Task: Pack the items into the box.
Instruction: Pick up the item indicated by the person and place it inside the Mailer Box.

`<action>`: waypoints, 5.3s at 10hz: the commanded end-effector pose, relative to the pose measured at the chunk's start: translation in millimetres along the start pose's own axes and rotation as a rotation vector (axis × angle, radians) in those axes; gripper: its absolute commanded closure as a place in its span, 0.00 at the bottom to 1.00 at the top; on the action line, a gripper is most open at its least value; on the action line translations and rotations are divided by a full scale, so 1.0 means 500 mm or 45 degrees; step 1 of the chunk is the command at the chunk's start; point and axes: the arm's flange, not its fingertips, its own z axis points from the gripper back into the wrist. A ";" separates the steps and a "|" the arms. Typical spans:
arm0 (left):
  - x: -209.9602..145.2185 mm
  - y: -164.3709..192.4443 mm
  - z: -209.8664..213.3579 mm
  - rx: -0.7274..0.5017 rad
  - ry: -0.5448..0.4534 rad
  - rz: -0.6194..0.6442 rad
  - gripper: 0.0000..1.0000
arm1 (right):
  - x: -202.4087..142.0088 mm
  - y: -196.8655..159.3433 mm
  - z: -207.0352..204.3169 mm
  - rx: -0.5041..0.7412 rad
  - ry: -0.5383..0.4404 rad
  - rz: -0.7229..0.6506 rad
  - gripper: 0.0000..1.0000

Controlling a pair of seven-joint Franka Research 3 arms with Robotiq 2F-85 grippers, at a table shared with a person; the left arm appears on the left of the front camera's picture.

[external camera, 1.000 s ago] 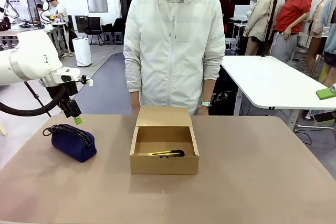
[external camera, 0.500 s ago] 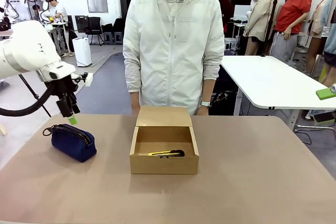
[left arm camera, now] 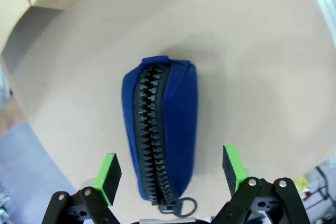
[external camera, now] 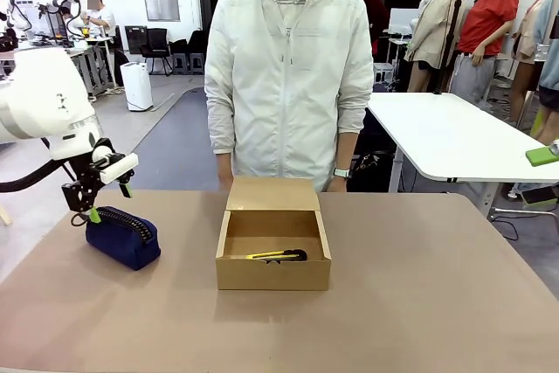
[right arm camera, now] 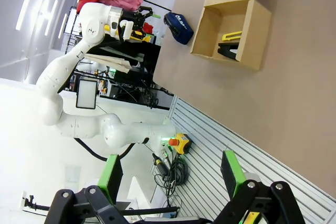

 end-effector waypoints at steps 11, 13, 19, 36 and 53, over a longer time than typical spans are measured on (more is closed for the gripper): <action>-0.061 0.028 -0.141 -0.182 -0.153 0.045 0.00 | -0.002 -0.001 0.004 -0.003 0.016 0.023 0.00; -0.077 0.045 -0.171 -0.201 -0.191 0.069 0.00 | -0.002 -0.001 0.004 -0.003 0.016 0.023 0.00; -0.081 0.051 -0.170 -0.287 -0.174 0.079 0.48 | -0.002 -0.001 0.004 -0.003 0.016 0.023 0.00; -0.049 0.070 -0.036 -0.190 -0.163 0.457 1.00 | -0.002 -0.001 0.004 -0.003 0.016 0.023 0.00; 0.412 0.196 0.217 0.079 -0.003 0.556 1.00 | -0.002 -0.001 0.004 -0.003 0.016 0.023 0.00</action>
